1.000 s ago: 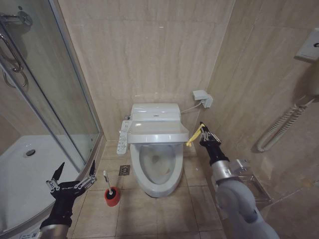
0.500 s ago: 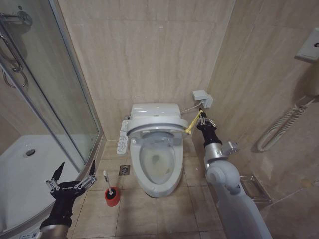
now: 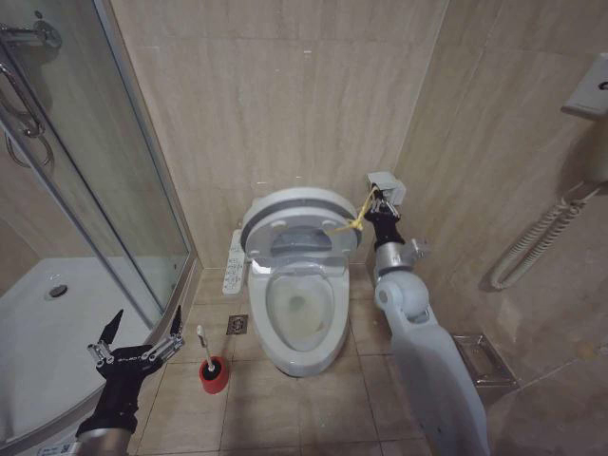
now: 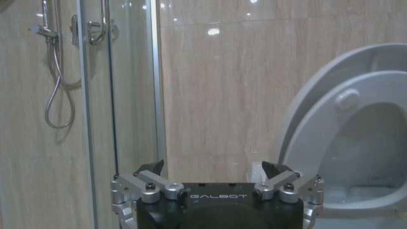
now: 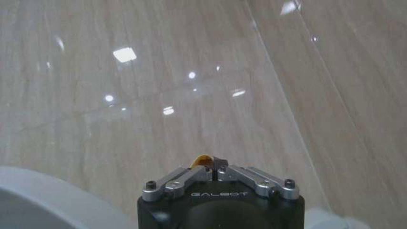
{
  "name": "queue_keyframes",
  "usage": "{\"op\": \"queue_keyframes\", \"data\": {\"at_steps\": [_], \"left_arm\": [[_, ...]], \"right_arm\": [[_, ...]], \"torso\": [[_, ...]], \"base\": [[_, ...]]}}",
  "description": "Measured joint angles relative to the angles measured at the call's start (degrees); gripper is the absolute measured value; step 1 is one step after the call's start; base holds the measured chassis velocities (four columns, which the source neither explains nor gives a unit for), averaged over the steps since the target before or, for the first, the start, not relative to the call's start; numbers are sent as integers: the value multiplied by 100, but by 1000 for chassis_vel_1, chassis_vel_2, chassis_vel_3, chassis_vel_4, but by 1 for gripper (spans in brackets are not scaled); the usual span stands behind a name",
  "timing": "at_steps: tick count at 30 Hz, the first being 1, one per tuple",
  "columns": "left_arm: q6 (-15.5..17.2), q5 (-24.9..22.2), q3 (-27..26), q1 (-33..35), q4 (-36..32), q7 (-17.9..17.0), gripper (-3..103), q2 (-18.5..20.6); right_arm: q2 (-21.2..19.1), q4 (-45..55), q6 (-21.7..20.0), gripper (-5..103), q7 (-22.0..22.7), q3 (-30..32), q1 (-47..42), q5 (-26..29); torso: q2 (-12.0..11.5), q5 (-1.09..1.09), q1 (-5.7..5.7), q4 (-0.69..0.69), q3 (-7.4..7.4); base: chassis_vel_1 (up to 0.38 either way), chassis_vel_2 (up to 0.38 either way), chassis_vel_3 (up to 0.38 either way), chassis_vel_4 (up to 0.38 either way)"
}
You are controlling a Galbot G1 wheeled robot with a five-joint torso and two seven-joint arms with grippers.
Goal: Open the toilet lid, clean the toilet bowl with a toilet brush, close the toilet lid, and flush.
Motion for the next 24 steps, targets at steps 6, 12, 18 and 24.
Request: {"op": "queue_keyframes", "data": {"at_steps": [6, 12, 18, 24], "left_arm": [[0, 0, 0, 0, 0, 0, 100, 0], [0, 0, 0, 0, 0, 0, 100, 0], [0, 0, 0, 0, 0, 0, 100, 0], [0, 0, 0, 0, 0, 0, 100, 0]], "right_arm": [[-15, -419, 66, 0, -1, -71, 417, -30], [185, -1259, 494, 0, -252, -105, 847, -564], [262, -1845, 745, 0, -385, -57, 1200, -769], [150, -2170, 799, 0, -444, 15, 1515, -778]], "torso": [[0, 0, 0, 0, 0], [0, 0, 0, -2, 0], [1, 0, -1, 0, 0], [1, 0, 0, 2, 0]], "base": [[0, 0, 0, 0], [0, 0, 0, 0], [0, 0, 0, 0], [0, 0, 0, 0]]}}
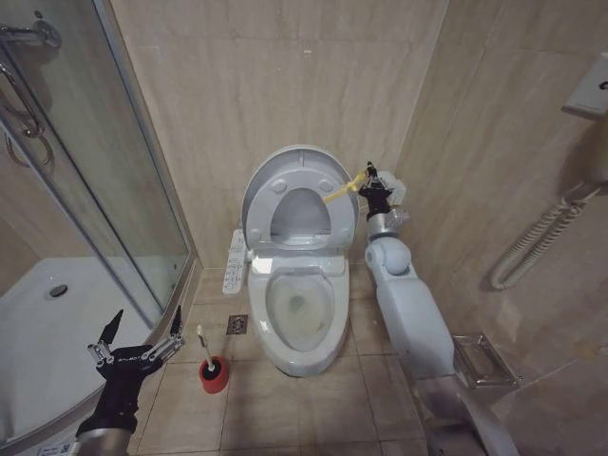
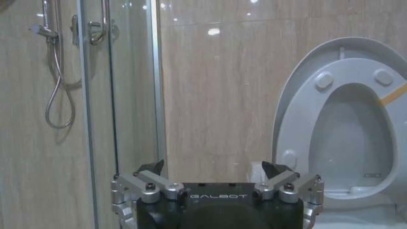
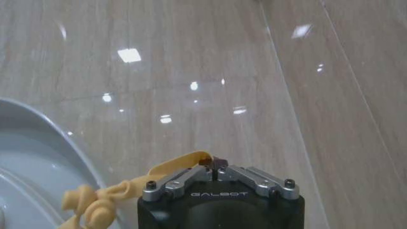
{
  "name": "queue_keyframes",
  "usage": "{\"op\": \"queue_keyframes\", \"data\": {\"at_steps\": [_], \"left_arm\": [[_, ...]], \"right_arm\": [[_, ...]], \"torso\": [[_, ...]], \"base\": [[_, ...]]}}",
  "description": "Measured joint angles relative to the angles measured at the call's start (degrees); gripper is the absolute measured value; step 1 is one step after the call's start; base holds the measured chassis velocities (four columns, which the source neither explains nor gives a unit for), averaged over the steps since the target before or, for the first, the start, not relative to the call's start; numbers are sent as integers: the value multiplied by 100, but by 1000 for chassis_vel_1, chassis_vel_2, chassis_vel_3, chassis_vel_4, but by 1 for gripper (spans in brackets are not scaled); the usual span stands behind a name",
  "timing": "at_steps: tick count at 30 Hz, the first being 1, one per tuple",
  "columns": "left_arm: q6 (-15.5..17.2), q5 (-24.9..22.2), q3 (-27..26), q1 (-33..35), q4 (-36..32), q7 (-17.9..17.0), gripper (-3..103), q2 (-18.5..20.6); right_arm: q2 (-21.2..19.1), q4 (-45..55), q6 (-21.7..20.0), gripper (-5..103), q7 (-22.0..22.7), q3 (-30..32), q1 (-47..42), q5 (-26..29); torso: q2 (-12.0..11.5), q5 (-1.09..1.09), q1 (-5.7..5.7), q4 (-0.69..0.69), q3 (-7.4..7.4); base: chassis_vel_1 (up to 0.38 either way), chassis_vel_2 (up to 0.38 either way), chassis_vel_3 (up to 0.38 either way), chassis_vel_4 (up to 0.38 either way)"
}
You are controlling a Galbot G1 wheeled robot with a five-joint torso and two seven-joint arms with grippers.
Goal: Open the toilet lid, clean the toilet bowl with a toilet brush, close the toilet lid, and flush.
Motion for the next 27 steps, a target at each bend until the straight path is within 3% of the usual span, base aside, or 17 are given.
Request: {"op": "queue_keyframes", "data": {"at_steps": [27], "left_arm": [[0, 0, 0, 0, 0, 0, 100, 0]], "right_arm": [[85, -2551, 1082, 0, -172, -126, 1790, -521]], "torso": [[-1, 1, 1, 0, 1]], "base": [[0, 0, 0, 0]]}}
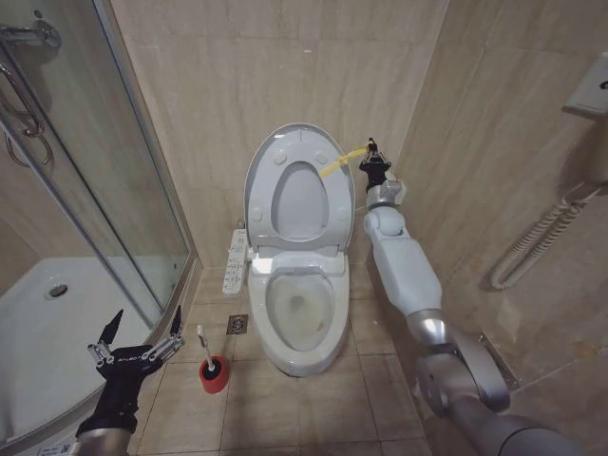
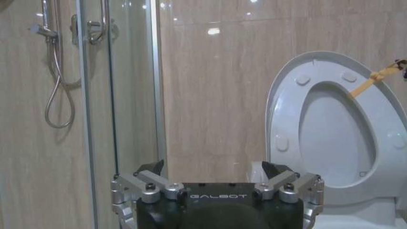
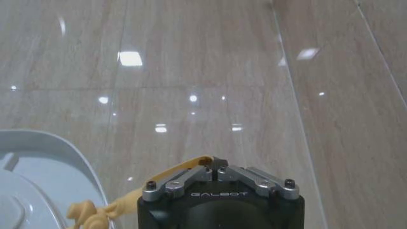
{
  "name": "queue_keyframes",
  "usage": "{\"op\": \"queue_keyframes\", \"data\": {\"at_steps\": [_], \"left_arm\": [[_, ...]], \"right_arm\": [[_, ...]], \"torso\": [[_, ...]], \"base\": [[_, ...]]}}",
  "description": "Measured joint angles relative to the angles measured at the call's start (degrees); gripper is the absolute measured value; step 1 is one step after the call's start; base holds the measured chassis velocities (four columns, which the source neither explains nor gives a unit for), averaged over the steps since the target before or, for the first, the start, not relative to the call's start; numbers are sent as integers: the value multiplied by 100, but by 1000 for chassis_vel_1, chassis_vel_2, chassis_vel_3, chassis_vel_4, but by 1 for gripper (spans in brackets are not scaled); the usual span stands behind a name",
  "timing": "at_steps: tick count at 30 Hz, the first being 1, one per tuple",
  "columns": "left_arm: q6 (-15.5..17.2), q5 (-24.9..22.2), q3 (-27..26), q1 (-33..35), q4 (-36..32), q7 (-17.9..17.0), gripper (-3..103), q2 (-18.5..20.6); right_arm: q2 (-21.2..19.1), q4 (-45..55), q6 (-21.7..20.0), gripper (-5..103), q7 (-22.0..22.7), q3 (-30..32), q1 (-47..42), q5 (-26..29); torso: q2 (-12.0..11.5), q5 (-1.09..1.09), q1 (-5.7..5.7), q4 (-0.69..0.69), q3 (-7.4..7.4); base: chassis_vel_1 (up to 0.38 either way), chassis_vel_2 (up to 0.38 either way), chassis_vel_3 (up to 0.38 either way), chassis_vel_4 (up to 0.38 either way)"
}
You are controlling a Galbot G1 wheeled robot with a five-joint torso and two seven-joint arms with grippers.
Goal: Open the toilet lid, clean the toilet bowl with a toilet brush, close the toilet lid, and flush.
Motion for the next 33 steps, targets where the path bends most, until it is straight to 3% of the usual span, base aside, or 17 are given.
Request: {"op": "queue_keyframes", "data": {"at_steps": [13, 17, 24, 25, 32, 33], "left_arm": [[0, 0, 0, 0, 0, 0, 100, 0], [0, 0, 0, 0, 0, 0, 100, 0], [0, 0, 0, 0, 0, 0, 100, 0], [0, 0, 0, 0, 0, 0, 100, -1], [0, 0, 0, 0, 0, 0, 100, 0], [0, 0, 0, 0, 0, 0, 100, 0]], "right_arm": [[16, -127, -81, 0, -14, -107, 184, 113], [-123, 208, -283, 0, -13, -234, 71, 318], [-776, 1758, -914, 2, -25, -589, -681, 1131], [-904, 2076, -1034, 29, 36, -623, -870, 1243], [-1343, 3408, -1549, 29, 397, -754, -1849, 1669], [-1397, 3637, -1637, 56, 489, -777, -2014, 1724]], "torso": [[0, 0, 0, -2, 0], [0, -1, 0, 0, -1], [0, 1, 0, -3, -1], [0, -1, -1, -1, -1], [1, 1, -2, -4, -2], [0, 2, -1, -4, -1]], "base": [[0, 0, 0, 0], [0, 0, 0, 0], [0, 0, 0, 0], [0, 0, 0, 0], [0, 0, 0, 0], [0, 0, 0, 0]]}}
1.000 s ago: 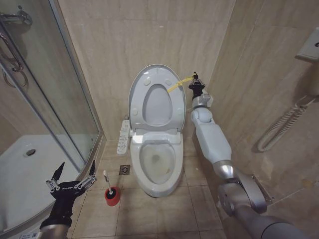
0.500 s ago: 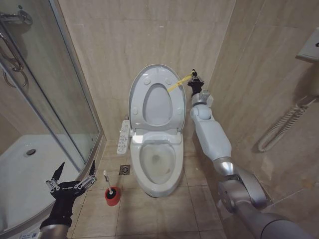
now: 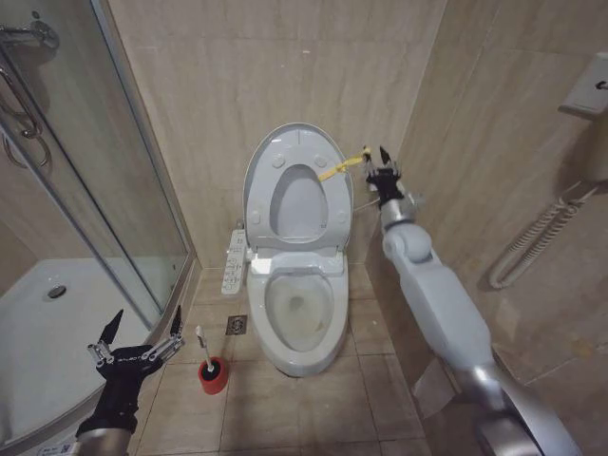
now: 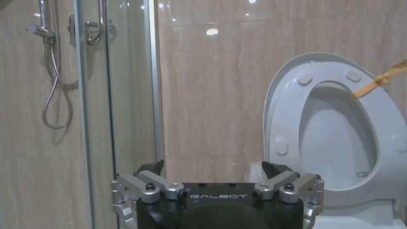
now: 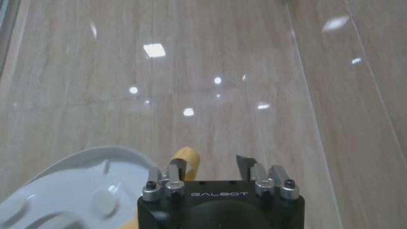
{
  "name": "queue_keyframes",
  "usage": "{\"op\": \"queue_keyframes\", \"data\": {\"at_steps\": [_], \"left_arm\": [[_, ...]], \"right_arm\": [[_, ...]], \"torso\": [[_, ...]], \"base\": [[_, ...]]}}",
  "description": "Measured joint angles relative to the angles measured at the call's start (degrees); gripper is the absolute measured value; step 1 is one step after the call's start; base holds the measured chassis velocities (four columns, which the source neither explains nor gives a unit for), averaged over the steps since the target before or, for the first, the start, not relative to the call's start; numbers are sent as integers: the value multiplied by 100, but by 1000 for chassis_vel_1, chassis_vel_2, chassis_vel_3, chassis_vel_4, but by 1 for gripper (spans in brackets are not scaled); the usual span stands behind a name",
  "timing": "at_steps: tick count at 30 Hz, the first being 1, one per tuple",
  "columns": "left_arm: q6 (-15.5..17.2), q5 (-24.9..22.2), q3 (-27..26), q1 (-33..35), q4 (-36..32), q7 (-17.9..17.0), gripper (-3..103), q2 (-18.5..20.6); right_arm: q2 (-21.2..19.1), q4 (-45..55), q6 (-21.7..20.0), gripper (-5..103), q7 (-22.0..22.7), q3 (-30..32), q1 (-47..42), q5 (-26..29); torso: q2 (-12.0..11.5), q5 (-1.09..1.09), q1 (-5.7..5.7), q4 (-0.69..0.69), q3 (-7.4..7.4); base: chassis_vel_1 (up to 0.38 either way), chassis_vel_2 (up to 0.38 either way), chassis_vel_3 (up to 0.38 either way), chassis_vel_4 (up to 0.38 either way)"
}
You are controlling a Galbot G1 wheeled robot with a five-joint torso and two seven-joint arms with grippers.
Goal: Open the toilet lid, clean the toilet bowl with a toilet brush, close the toilet lid, and flush.
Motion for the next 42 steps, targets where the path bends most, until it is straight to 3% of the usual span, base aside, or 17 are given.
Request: {"op": "queue_keyframes", "data": {"at_steps": [6, 7, 15, 16, 21, 28, 34, 42], "left_arm": [[0, 0, 0, 0, 0, 0, 100, 0], [0, 0, 0, 0, 0, 0, 100, 0], [0, 0, 0, -1, 0, 0, 100, 0], [0, 0, 0, 0, 0, 0, 100, 0], [0, 0, 0, 0, 0, 0, 100, -1], [0, 0, 0, 0, 0, 0, 100, 0], [0, 0, 0, 0, 0, 0, 100, 0], [0, 0, 0, 0, 0, 0, 100, 0]], "right_arm": [[-235, 1049, -399, 56, 316, -105, -786, 139], [-275, 1194, -438, 83, 338, -105, -941, 124], [-528, 2021, -612, 83, 453, 211, -2180, -55], [-582, 2207, -675, 99, 459, 332, -2449, -75], [-760, 3022, -966, 99, 690, 807, -3578, -389], [-609, 3605, -1205, 100, 938, 1088, -4489, -600], [-342, 3735, -949, 100, 543, 1343, -5370, -1030], [174, 3684, -578, 100, -107, 1655, -5993, -1188]], "torso": [[0, -1, 0, 3, -1], [1, -3, 0, 3, -1], [0, -1, 0, 0, 0], [0, 0, 0, 2, 0], [1, -2, -1, 1, -1], [1, -2, 0, 3, 0], [1, -2, 0, 2, 0], [0, -2, 0, 2, 0]], "base": [[0, 0, 0, 0], [0, 0, 0, 0], [0, 0, 0, 0], [0, 0, 0, 0], [0, 0, 0, 0], [0, 0, 0, 0], [0, 0, 0, 0], [0, 0, 0, 0]]}}
